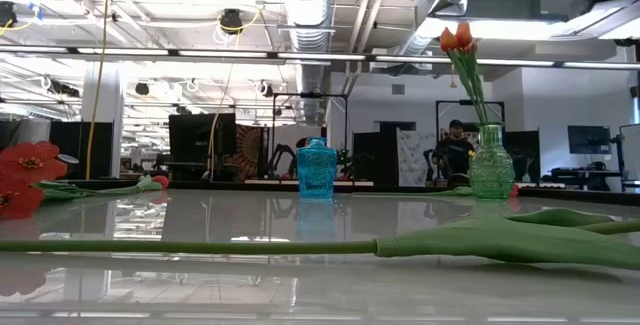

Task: Sort flowers into vase by color
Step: Put the right red flowers into the bottom blue vase

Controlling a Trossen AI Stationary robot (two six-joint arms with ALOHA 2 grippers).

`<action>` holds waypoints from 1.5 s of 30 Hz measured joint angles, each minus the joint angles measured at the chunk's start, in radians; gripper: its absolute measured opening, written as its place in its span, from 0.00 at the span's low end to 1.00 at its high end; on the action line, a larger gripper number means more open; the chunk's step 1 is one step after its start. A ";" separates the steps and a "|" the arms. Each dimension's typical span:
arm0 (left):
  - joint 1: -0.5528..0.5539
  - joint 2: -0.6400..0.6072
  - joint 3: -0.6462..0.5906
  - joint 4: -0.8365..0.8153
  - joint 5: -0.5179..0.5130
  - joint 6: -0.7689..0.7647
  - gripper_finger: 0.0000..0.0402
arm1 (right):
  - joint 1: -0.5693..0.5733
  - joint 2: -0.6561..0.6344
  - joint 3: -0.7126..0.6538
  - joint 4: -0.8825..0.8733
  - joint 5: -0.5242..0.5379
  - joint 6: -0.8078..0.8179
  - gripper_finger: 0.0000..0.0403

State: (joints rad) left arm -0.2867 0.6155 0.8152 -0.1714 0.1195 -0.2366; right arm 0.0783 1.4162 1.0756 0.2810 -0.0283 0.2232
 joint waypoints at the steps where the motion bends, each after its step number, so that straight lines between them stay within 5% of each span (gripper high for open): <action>1: -0.025 -0.008 -0.024 0.028 0.002 -0.009 0.01 | 0.008 0.005 0.000 0.005 0.016 0.014 0.80; 9: -0.173 -0.094 -0.099 0.055 -0.014 -0.013 0.01 | 0.048 0.014 0.000 0.011 0.131 0.042 0.80; 21: -0.310 -0.126 -0.188 0.048 -0.043 -0.003 0.01 | 0.052 0.015 0.000 0.055 0.144 0.142 0.80; 27: -0.351 -0.140 -0.293 0.194 -0.064 0.013 0.00 | 0.052 0.015 0.000 0.059 0.144 0.154 0.80; 45: -0.402 -0.165 -0.380 0.210 -0.107 0.076 0.00 | 0.021 0.015 0.017 0.131 0.142 0.170 0.80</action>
State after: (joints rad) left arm -0.6882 0.4505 0.4351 0.0388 0.0122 -0.1607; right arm 0.0991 1.4310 1.0923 0.4123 0.1142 0.3930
